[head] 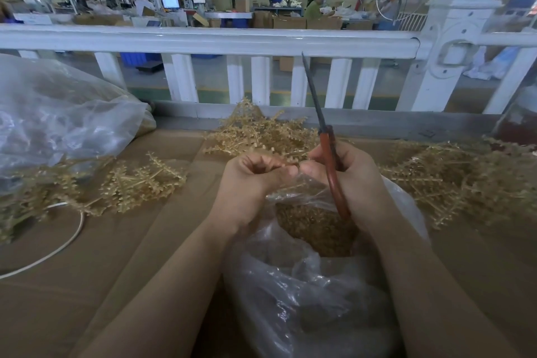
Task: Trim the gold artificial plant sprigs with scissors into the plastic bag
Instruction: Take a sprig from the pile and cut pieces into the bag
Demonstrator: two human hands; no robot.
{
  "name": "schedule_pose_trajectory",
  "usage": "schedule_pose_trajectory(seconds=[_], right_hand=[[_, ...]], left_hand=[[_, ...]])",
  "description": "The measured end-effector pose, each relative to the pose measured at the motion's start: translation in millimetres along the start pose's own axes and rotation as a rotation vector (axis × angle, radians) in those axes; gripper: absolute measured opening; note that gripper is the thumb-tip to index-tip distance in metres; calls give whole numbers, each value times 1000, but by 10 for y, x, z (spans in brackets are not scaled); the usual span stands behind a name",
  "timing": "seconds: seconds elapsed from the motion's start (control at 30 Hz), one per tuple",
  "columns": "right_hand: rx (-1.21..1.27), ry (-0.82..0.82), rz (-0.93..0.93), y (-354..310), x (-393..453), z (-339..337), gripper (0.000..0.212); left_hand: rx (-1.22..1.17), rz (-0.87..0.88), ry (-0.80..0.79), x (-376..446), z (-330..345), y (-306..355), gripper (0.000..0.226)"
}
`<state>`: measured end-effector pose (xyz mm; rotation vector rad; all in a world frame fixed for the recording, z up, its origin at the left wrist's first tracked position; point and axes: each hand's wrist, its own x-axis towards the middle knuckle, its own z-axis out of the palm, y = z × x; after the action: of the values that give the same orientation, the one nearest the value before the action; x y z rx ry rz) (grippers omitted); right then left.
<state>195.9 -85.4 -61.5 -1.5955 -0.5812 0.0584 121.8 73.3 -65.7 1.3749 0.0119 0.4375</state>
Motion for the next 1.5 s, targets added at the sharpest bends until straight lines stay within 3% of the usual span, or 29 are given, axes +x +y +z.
schedule_pose_trajectory(seconds=[0.07,0.23,0.57,0.7,0.87,0.97,1.1,1.5], right_hand=[[-85,12,-17,13,-1,-12,49],[-302,-72,24,15,-16,-23,60],[-812,-265,-24,-238,-117,-69,40],[-830,-270,-42,-247,-113,-65,52],[-839,-252,-62,-195,-104,-53,62],[-803,-219,-58,-115,-70,-34,71],[-784,-196,-41,-20,-31,-31,80],[-723,-160,-41,95,-14,-64,83]], left_hand=[[-53,-8,45,5,-23,41,15],[-198,-67,133,19,-99,82,20],[-293,-17,183,33,-113,83,16],[-223,34,190,43,-112,76,15],[-134,99,163,50,-118,64,45],[-133,114,163,59,-127,66,38],[-174,96,165,61,-135,67,14],[-81,94,140,55,-192,79,15]])
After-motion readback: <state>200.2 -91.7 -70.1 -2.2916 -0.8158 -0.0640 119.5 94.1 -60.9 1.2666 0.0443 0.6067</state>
